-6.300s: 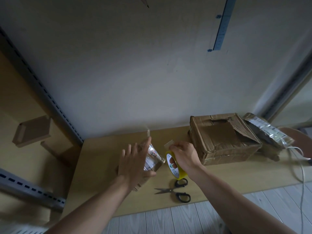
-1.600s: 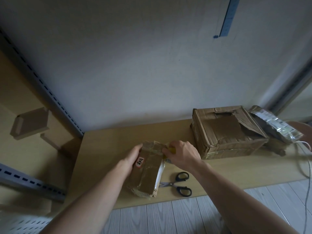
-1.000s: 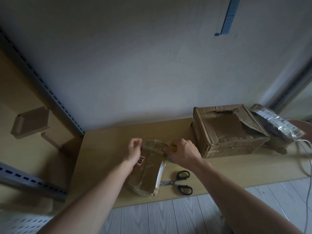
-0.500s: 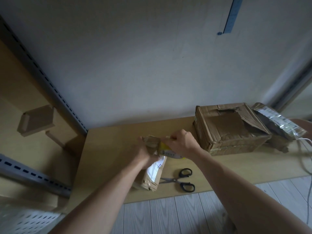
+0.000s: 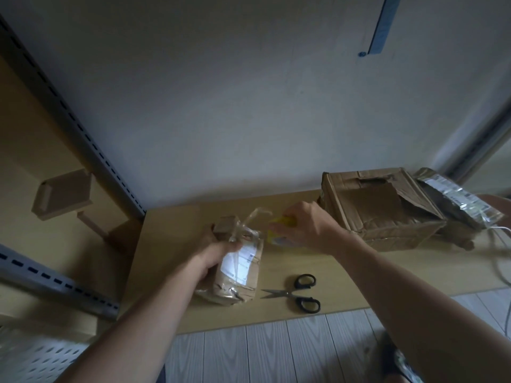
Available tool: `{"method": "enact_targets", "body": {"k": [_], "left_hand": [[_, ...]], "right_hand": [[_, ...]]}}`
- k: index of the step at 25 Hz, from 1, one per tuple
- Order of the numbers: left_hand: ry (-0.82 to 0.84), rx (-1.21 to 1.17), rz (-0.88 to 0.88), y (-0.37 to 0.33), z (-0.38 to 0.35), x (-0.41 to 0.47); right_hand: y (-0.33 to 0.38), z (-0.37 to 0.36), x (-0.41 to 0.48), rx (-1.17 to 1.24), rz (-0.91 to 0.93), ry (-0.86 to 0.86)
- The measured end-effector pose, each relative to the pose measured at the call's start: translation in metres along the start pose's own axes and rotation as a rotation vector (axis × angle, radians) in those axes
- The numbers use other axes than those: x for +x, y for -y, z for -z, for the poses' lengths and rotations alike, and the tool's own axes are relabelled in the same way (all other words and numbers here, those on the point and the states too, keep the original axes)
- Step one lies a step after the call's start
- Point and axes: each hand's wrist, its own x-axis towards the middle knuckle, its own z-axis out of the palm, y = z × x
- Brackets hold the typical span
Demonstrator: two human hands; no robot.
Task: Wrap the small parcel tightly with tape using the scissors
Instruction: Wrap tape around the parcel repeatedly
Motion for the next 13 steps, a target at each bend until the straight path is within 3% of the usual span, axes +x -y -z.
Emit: {"method": "enact_targets", "body": {"k": [10, 13], "left_hand": [[0.192, -0.176, 0.06, 0.004, 0.012, -0.016], [0.182, -0.205, 0.039, 0.007, 0.014, -0.015]], "right_hand": [[-0.006, -0.008, -0.016, -0.048, -0.107, -0.029], [0.002, -0.007, -0.015, -0.209, -0.158, -0.013]]}}
